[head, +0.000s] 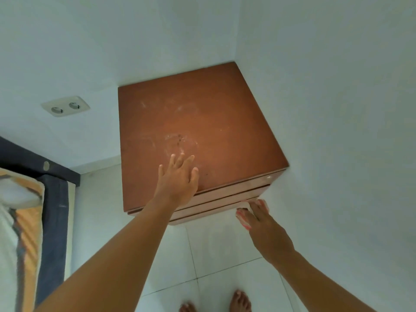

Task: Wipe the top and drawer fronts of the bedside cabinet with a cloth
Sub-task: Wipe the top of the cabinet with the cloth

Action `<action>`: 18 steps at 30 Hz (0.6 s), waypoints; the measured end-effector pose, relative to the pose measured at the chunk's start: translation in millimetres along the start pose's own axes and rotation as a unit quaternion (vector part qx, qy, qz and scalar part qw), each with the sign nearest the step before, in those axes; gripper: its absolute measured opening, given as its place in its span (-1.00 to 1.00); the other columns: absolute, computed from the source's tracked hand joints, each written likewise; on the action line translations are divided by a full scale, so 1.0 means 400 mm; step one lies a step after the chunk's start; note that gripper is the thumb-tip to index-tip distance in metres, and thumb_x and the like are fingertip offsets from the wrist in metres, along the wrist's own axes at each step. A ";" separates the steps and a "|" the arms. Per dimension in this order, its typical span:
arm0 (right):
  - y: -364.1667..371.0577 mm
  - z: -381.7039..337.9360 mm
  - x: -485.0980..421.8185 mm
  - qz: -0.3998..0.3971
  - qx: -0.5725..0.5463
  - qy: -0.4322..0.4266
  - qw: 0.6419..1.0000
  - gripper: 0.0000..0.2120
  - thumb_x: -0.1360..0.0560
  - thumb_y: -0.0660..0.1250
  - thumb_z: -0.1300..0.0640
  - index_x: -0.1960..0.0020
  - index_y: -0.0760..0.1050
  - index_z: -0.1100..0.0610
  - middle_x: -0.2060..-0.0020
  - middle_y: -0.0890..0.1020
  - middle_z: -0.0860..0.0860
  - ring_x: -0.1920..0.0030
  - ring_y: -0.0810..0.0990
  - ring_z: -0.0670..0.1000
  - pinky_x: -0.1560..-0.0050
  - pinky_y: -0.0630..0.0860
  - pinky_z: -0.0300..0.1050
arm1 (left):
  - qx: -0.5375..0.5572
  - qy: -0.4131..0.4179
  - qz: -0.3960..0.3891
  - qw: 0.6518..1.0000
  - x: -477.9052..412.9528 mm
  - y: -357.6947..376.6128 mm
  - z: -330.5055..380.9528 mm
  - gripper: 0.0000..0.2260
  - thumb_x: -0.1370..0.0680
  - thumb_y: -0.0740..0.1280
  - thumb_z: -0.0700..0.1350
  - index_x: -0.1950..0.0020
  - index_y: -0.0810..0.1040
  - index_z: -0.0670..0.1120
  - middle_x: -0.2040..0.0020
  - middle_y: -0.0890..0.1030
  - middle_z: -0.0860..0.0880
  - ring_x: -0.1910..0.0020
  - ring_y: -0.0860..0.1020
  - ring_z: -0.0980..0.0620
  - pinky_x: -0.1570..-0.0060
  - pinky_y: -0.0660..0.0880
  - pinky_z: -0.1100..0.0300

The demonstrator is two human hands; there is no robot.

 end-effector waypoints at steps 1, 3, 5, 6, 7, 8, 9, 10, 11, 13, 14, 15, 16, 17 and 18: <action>-0.029 -0.026 -0.005 0.009 0.004 -0.033 0.999 -0.43 -0.59 0.22 0.13 -0.58 0.24 -0.09 -0.59 0.33 0.09 -0.61 0.25 0.17 -0.51 0.38 0.16 | -0.002 -0.001 0.001 1.000 0.002 -0.009 -0.009 -0.50 -0.70 -0.04 0.09 -0.65 0.12 0.05 -0.67 0.07 -0.02 -0.65 -0.09 -0.09 -0.56 -0.10 -0.25; -0.104 -0.078 -0.036 0.060 0.056 -0.109 0.991 -0.35 -0.62 0.10 0.21 -0.67 -0.01 0.06 -0.62 0.20 0.13 -0.63 0.17 0.22 -0.60 0.22 0.15 | -0.007 -0.001 0.002 1.000 -0.002 -0.033 -0.024 -0.50 -0.70 -0.03 0.10 -0.65 0.13 0.06 -0.67 0.07 -0.02 -0.65 -0.08 -0.11 -0.57 -0.07 -0.26; -0.192 -0.113 -0.098 0.087 0.014 -0.112 0.990 -0.35 -0.61 0.16 0.25 -0.66 0.05 0.16 -0.61 0.21 0.15 -0.60 0.23 0.22 -0.57 0.28 0.15 | -0.006 0.000 0.005 1.000 -0.010 -0.067 -0.038 -0.51 -0.70 -0.05 0.11 -0.64 0.14 0.06 -0.67 0.09 -0.02 -0.65 -0.07 -0.12 -0.56 -0.04 -0.28; -0.233 -0.120 -0.136 0.097 -0.039 -0.078 0.992 -0.39 -0.63 0.15 0.23 -0.65 0.13 0.12 -0.62 0.21 0.12 -0.61 0.23 0.19 -0.56 0.29 0.14 | -0.004 0.000 0.009 1.000 -0.018 -0.090 -0.043 -0.51 -0.70 -0.05 0.11 -0.64 0.16 0.07 -0.67 0.10 -0.02 -0.65 -0.06 -0.13 -0.56 -0.03 -0.29; -0.274 -0.130 -0.177 0.114 -0.073 -0.053 0.989 -0.43 -0.63 0.13 0.21 -0.64 0.20 0.07 -0.61 0.24 0.11 -0.58 0.29 0.17 -0.51 0.38 0.13 | 0.000 0.000 0.015 1.000 -0.028 -0.117 -0.047 -0.52 -0.70 -0.05 0.11 -0.63 0.17 0.07 -0.66 0.10 -0.01 -0.65 -0.05 -0.13 -0.56 -0.03 -0.29; -0.317 -0.142 -0.221 0.149 -0.077 -0.027 0.986 -0.46 -0.64 0.13 0.18 -0.62 0.25 0.06 -0.59 0.28 0.11 -0.51 0.40 0.19 -0.39 0.51 0.13 | 0.002 -0.001 0.021 1.000 -0.041 -0.144 -0.052 -0.52 -0.70 -0.05 0.12 -0.63 0.17 0.07 -0.66 0.11 -0.01 -0.65 -0.05 -0.12 -0.56 -0.03 -0.28; -0.347 -0.157 -0.269 0.164 -0.069 -0.010 0.984 -0.47 -0.65 0.13 0.16 -0.62 0.25 0.04 -0.57 0.29 0.10 -0.43 0.48 0.21 -0.27 0.60 0.13 | 0.003 0.000 0.026 1.000 -0.056 -0.173 -0.056 -0.52 -0.71 -0.04 0.11 -0.63 0.17 0.07 -0.66 0.11 -0.01 -0.65 -0.05 -0.12 -0.56 -0.04 -0.28; -0.373 -0.177 -0.320 0.158 -0.076 0.000 0.985 -0.48 -0.67 0.13 0.14 -0.63 0.22 0.01 -0.58 0.27 0.08 -0.40 0.50 0.22 -0.22 0.62 0.13 | 0.003 0.001 0.031 1.000 -0.075 -0.200 -0.063 -0.52 -0.71 -0.03 0.12 -0.63 0.17 0.07 -0.66 0.10 -0.01 -0.65 -0.06 -0.12 -0.56 -0.05 -0.27; -0.396 -0.199 -0.374 0.151 -0.084 0.001 0.985 -0.47 -0.68 0.12 0.13 -0.64 0.18 -0.02 -0.59 0.24 0.05 -0.41 0.48 0.23 -0.22 0.60 0.15 | 0.000 0.002 0.036 0.999 -0.099 -0.227 -0.071 -0.52 -0.71 -0.03 0.12 -0.63 0.17 0.07 -0.66 0.10 -0.02 -0.65 -0.06 -0.11 -0.56 -0.06 -0.27; -0.434 -0.245 -0.486 0.145 -0.094 -0.003 0.985 -0.47 -0.69 0.10 0.12 -0.64 0.14 -0.06 -0.59 0.20 0.02 -0.43 0.45 0.24 -0.27 0.58 0.20 | -0.006 0.002 0.039 0.999 -0.162 -0.274 -0.102 -0.51 -0.70 -0.02 0.13 -0.64 0.17 0.08 -0.67 0.09 -0.02 -0.65 -0.07 -0.11 -0.56 -0.06 -0.26; -0.448 -0.264 -0.543 0.139 -0.096 -0.004 0.986 -0.47 -0.69 0.10 0.11 -0.64 0.13 -0.08 -0.59 0.20 0.02 -0.43 0.44 0.24 -0.29 0.56 0.21 | -0.008 0.002 0.038 0.999 -0.202 -0.293 -0.121 -0.51 -0.70 -0.01 0.14 -0.64 0.17 0.09 -0.67 0.08 -0.02 -0.65 -0.06 -0.11 -0.55 -0.05 -0.25; -0.459 -0.282 -0.603 0.136 -0.094 -0.007 0.986 -0.47 -0.69 0.09 0.11 -0.64 0.13 -0.07 -0.59 0.19 0.02 -0.45 0.42 0.24 -0.32 0.54 0.21 | -0.009 0.003 0.034 0.999 -0.246 -0.311 -0.140 -0.51 -0.70 -0.01 0.14 -0.64 0.17 0.09 -0.67 0.08 -0.03 -0.65 -0.06 -0.11 -0.55 -0.05 -0.25; -0.468 -0.297 -0.664 0.130 -0.094 -0.008 0.987 -0.47 -0.69 0.09 0.11 -0.64 0.13 -0.06 -0.60 0.17 0.02 -0.49 0.38 0.23 -0.36 0.50 0.20 | -0.010 0.004 0.028 1.000 -0.293 -0.327 -0.157 -0.51 -0.69 0.00 0.14 -0.64 0.17 0.09 -0.67 0.08 -0.03 -0.65 -0.06 -0.11 -0.55 -0.05 -0.24; -0.473 -0.310 -0.727 0.126 -0.096 -0.007 0.987 -0.47 -0.70 0.09 0.10 -0.65 0.12 -0.05 -0.62 0.14 0.03 -0.52 0.33 0.21 -0.41 0.46 0.17 | -0.012 0.006 0.022 1.000 -0.345 -0.341 -0.174 -0.50 -0.69 0.00 0.14 -0.64 0.17 0.09 -0.67 0.07 -0.03 -0.65 -0.06 -0.11 -0.55 -0.04 -0.24; -0.480 -0.321 -0.788 0.120 -0.098 -0.006 0.988 -0.47 -0.70 0.09 0.10 -0.65 0.12 -0.04 -0.63 0.12 0.03 -0.55 0.29 0.20 -0.45 0.41 0.14 | -0.014 0.008 0.016 1.000 -0.394 -0.353 -0.189 -0.50 -0.69 0.00 0.14 -0.64 0.16 0.09 -0.67 0.06 -0.04 -0.65 -0.06 -0.12 -0.55 -0.03 -0.23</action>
Point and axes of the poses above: each hand's wrist, its own x-axis away from the middle knuckle, its own y-axis out of the palm, z = x × y, the point moved 7 cm from there along -x, towards the middle knuckle
